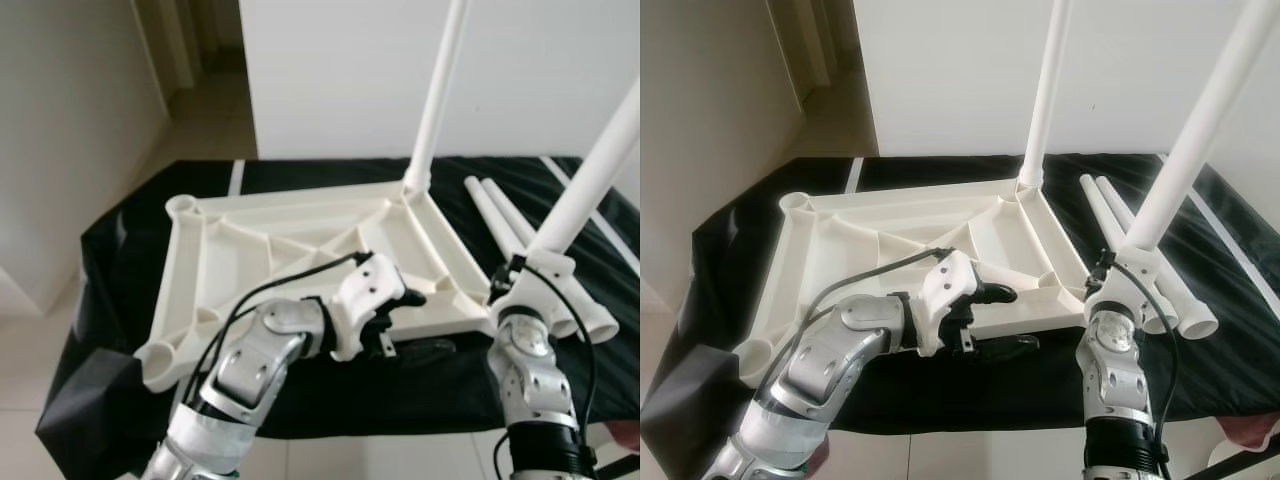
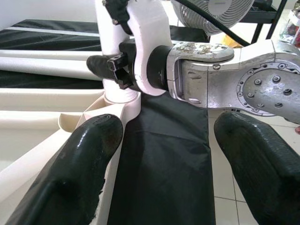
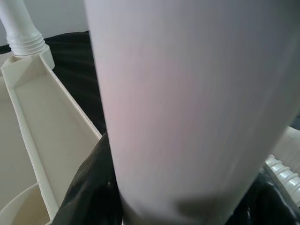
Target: Building children table
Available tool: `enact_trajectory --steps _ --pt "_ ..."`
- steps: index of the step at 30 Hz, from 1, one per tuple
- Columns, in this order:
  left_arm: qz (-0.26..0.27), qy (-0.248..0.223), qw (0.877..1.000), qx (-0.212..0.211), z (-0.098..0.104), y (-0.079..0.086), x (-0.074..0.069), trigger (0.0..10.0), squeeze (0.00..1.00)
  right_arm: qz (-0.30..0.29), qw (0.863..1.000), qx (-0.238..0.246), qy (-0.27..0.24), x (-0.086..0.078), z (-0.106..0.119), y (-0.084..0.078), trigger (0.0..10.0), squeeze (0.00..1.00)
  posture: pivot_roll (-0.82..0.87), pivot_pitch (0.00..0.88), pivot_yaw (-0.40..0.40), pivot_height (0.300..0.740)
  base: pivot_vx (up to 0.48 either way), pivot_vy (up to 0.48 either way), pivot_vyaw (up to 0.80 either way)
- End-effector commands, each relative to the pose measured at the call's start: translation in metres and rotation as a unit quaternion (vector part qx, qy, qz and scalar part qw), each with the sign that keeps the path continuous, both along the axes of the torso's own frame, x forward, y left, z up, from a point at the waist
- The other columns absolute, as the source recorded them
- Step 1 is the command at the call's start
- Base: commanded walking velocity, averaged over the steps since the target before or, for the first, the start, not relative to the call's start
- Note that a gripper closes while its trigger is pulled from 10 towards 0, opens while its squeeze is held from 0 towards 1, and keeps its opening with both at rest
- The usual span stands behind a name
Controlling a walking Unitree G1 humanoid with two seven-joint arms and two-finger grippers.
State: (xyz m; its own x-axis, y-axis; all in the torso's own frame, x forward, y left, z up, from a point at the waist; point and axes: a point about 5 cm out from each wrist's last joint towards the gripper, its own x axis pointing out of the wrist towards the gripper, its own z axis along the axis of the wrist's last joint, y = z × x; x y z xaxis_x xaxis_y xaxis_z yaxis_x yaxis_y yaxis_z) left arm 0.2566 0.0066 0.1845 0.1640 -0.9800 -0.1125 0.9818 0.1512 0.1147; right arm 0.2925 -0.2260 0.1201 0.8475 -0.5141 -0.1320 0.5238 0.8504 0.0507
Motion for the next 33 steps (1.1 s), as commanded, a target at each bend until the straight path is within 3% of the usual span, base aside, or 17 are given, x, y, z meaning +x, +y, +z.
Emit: enact_trajectory --steps 1,3,8,14,16,22,23,33 --pt "0.025 -0.005 1.000 -0.008 0.003 0.001 0.001 10.0 0.00 -0.038 0.991 0.058 0.117 -0.022 -0.054 0.005 10.0 0.00 -0.02 0.000 0.031 0.740 0.000 0.000 0.00" --pt "0.025 -0.005 1.000 -0.009 0.003 0.000 0.001 10.0 0.00 -0.066 0.991 0.061 0.104 -0.022 -0.051 0.008 10.0 0.00 -0.02 0.000 0.031 0.740 0.000 0.000 0.00" --pt "0.025 -0.006 1.000 -0.009 0.003 0.000 0.001 10.0 0.00 -0.059 0.993 0.067 0.080 -0.017 -0.044 0.016 10.0 0.00 -0.02 0.000 0.028 0.740 0.000 0.000 0.00" --pt "0.025 -0.005 1.000 -0.010 0.003 0.000 0.001 10.0 0.00 -0.061 0.994 0.060 0.070 -0.016 -0.040 0.008 10.0 0.00 -0.02 0.000 0.025 0.740 0.000 0.000 0.00" --pt "0.025 -0.006 1.000 -0.009 0.003 0.000 0.001 10.0 0.00 -0.049 0.995 0.063 0.058 -0.014 -0.037 0.007 10.0 1.00 -0.02 0.000 0.026 0.740 0.000 0.000 0.00" --pt "0.024 -0.006 1.000 -0.009 0.003 -0.001 0.000 10.0 0.00 -0.023 0.998 0.061 0.019 -0.011 -0.027 0.007 10.0 1.00 -0.01 0.000 0.026 0.740 0.000 0.000 0.00" --pt "0.022 -0.005 1.000 -0.009 0.003 -0.002 -0.001 10.0 0.00 0.002 0.999 0.051 -0.003 -0.008 -0.021 0.007 10.0 0.00 -0.02 0.000 0.029 0.740 0.000 0.000 0.00" --pt "0.015 -0.004 1.000 -0.009 0.003 -0.005 -0.003 10.0 0.00 0.066 0.996 0.025 -0.045 -0.004 -0.004 0.000 10.0 0.00 -0.02 0.000 0.028 0.740 0.000 0.000 0.00"
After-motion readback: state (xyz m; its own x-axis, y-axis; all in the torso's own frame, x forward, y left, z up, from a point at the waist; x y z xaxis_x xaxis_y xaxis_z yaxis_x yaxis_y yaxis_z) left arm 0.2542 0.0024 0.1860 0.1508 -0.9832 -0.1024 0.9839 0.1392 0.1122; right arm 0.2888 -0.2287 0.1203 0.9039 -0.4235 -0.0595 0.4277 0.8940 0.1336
